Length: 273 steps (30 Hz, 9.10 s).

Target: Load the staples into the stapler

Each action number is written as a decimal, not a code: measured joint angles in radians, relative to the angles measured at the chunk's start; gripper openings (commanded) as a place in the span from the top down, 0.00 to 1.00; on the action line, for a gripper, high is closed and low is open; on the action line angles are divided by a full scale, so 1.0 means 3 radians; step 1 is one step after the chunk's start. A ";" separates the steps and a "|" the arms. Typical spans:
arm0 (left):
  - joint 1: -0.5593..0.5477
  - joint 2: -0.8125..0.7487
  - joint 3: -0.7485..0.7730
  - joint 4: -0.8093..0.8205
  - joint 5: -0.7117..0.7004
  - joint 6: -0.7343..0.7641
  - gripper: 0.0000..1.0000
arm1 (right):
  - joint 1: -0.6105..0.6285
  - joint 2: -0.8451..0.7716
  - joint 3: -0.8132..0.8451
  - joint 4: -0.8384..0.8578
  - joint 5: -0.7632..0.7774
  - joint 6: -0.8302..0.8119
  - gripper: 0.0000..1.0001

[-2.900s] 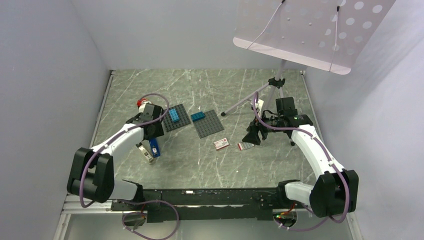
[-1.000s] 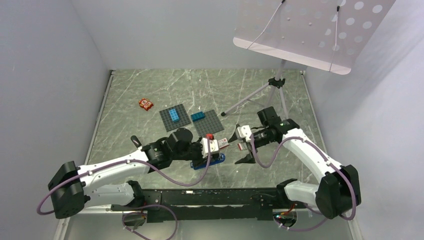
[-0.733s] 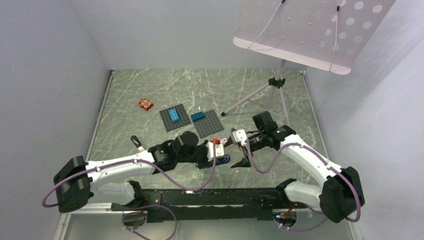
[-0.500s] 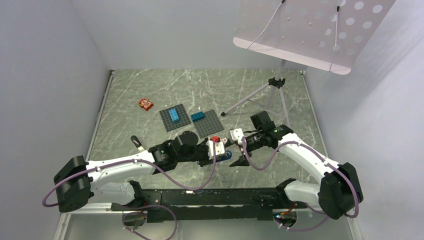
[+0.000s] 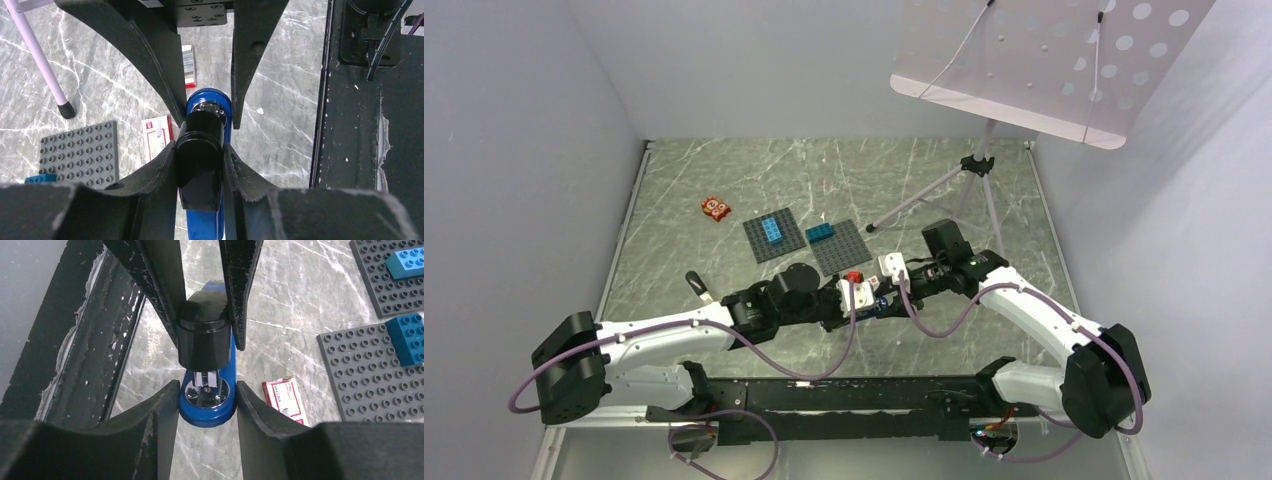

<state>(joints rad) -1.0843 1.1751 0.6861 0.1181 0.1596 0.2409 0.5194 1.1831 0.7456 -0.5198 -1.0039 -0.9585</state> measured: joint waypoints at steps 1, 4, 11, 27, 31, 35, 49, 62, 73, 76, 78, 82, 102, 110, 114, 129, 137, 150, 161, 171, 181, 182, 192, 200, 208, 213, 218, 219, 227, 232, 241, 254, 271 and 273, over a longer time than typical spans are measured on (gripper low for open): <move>-0.0006 -0.0003 -0.0013 0.0011 -0.0003 -0.0006 1.00 | 0.0003 0.0003 0.0001 0.0006 0.0018 0.0000 0.66; -0.0014 -0.0042 -0.0090 0.0097 -0.0022 -0.0020 1.00 | 0.0008 0.0003 0.0003 0.0000 0.0046 -0.0010 0.74; -0.0023 -0.0289 -0.0440 0.0477 -0.0079 -0.0062 1.00 | 0.0050 0.0001 0.0018 -0.0088 0.0202 -0.0210 0.81; -0.0043 -0.0476 -0.1389 0.1478 -0.0144 -0.0465 1.00 | -0.0973 -0.0013 -0.0361 -0.0993 0.1100 -0.1495 0.86; -0.0051 -0.0295 -0.1485 0.1643 -0.0156 -0.0651 1.00 | -0.1104 0.0032 -0.0525 -0.1006 0.1408 -0.1609 0.86; -0.0050 -0.0108 -0.1541 0.1756 -0.0200 -0.0872 1.00 | -0.1166 0.0114 -0.0565 -0.1007 0.1598 -0.1642 0.86; -0.0020 0.0692 -0.1325 0.1495 -0.0650 -0.1500 1.00 | -0.1241 0.0303 -0.0487 -0.1106 0.1873 -0.1628 0.85; 0.0050 0.1254 -0.0210 0.0214 -0.0741 -0.1726 0.93 | -0.1288 0.0486 -0.0313 -0.1232 0.2383 -0.1605 0.80; 0.0051 0.1381 0.0198 -0.0464 -0.0782 -0.1795 0.70 | -0.1288 0.0479 -0.0313 -0.1236 0.2394 -0.1567 0.79; 0.0051 0.1427 0.0305 -0.0623 -0.0738 -0.1799 0.64 | -0.1288 0.0479 -0.0313 -0.1236 0.2394 -0.1568 0.79; 0.0051 0.1438 0.0333 -0.0668 -0.0696 -0.1801 0.62 | -0.1288 0.0479 -0.0313 -0.1236 0.2393 -0.1568 0.79; 0.0060 0.1433 0.0340 -0.0699 -0.0600 -0.1808 0.60 | -0.1288 0.0479 -0.0313 -0.1239 0.2391 -0.1575 0.79; 0.0669 0.0356 -0.0838 -0.0422 0.0938 -0.2350 0.54 | -0.1223 0.0476 -0.0323 -0.1307 0.2003 -0.1685 0.80; 0.0857 -0.0242 -0.1015 -0.0262 0.1219 -0.2594 0.56 | -0.1225 0.0476 -0.0327 -0.1305 0.1998 -0.1685 0.80; 0.0888 -0.0650 -0.1012 -0.0065 0.1132 -0.2740 0.65 | -0.1225 0.0476 -0.0327 -0.1303 0.1996 -0.1685 0.80; 0.1062 0.0704 -0.0754 0.0821 0.1222 -0.3151 0.82 | -0.1225 0.0488 -0.0326 -0.1291 0.1979 -0.1668 0.79; 0.1185 0.1269 -0.0866 0.1498 0.1525 -0.3318 0.81 | -0.1225 0.0533 -0.0300 -0.1282 0.1928 -0.1619 0.73; 0.1211 0.0144 -0.0703 0.0627 0.1109 -0.2927 0.60 | -0.1230 0.0619 -0.0243 -0.1286 0.1698 -0.1493 0.39; 0.1249 -0.1301 -0.0738 -0.0371 0.0061 -0.2281 0.15 | -0.1349 0.0451 -0.0186 -0.1288 0.1278 -0.1331 0.00; 0.1654 -0.1984 -0.0882 -0.1174 -0.0829 -0.2486 0.07 | -0.1523 -0.0031 0.0493 -0.1523 0.0548 -0.0857 0.00; 0.2019 -0.2012 -0.0799 -0.1901 -0.1564 -0.2707 0.01 | -0.1523 -0.0309 0.0594 -0.0605 -0.0392 0.1372 0.00; 0.2035 -0.2014 -0.0787 -0.1937 -0.1651 -0.2707 0.01 | -0.1523 -0.0298 0.0558 -0.0539 -0.0449 0.1464 0.00; 0.2867 -0.1497 -0.0617 -0.2104 -0.1991 -0.2776 0.11 | -0.1545 -0.0792 0.0094 0.0006 -0.0462 0.1966 0.00; 0.3515 -0.0406 -0.0015 -0.2066 -0.1820 -0.2763 0.27 | -0.1549 -0.0916 0.0094 0.0029 -0.0371 0.2001 0.00; 0.3530 -0.0061 0.0080 -0.2111 -0.1723 -0.2778 0.34 | -0.1549 -0.1027 0.0093 0.0048 -0.0350 0.2013 0.00; 0.3566 0.0141 0.0072 -0.2102 -0.1681 -0.2804 0.40 | -0.1549 -0.1029 0.0093 0.0048 -0.0351 0.2013 0.00; 0.3602 0.0263 0.0069 -0.2090 -0.1656 -0.2818 0.46 | -0.1549 -0.1050 0.0094 0.0047 -0.0351 0.2013 0.00; 0.3618 0.0276 0.0069 -0.2084 -0.1649 -0.2818 0.47 | -0.1549 -0.1053 0.0093 0.0046 -0.0352 0.2012 0.00; 0.3688 0.0359 0.0069 -0.2052 -0.1647 -0.2814 0.77 | -0.1549 -0.1068 0.0094 0.0045 -0.0352 0.2010 0.00; 0.3696 0.0333 0.0069 -0.2037 -0.1617 -0.2763 1.00 | -0.1549 -0.1071 0.0094 0.0043 -0.0352 0.2009 0.00; 0.3700 -0.0666 -0.0019 -0.2045 -0.1030 -0.2272 1.00 | -0.1549 -0.1071 0.0093 0.0038 -0.0356 0.1980 0.00; 0.3211 -0.1535 -0.0159 -0.1946 0.0870 -0.1247 1.00 | -0.1548 -0.1022 0.0098 -0.0479 -0.0699 0.0903 0.00; 0.0745 -0.1606 -0.0281 -0.1231 0.0861 -0.0871 1.00 | -0.1017 -0.0394 0.0308 -0.1930 -0.0431 -0.1434 0.00; 0.0519 -0.1490 -0.0324 -0.1113 0.0746 -0.0810 1.00 | -0.0926 -0.0394 0.0305 -0.1876 -0.0392 -0.1392 0.00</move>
<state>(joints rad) -0.9287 0.7280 0.5888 -0.2157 0.3836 -0.0021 0.2417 1.0649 0.8371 -1.0824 -1.1213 -1.3762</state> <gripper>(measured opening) 0.361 0.995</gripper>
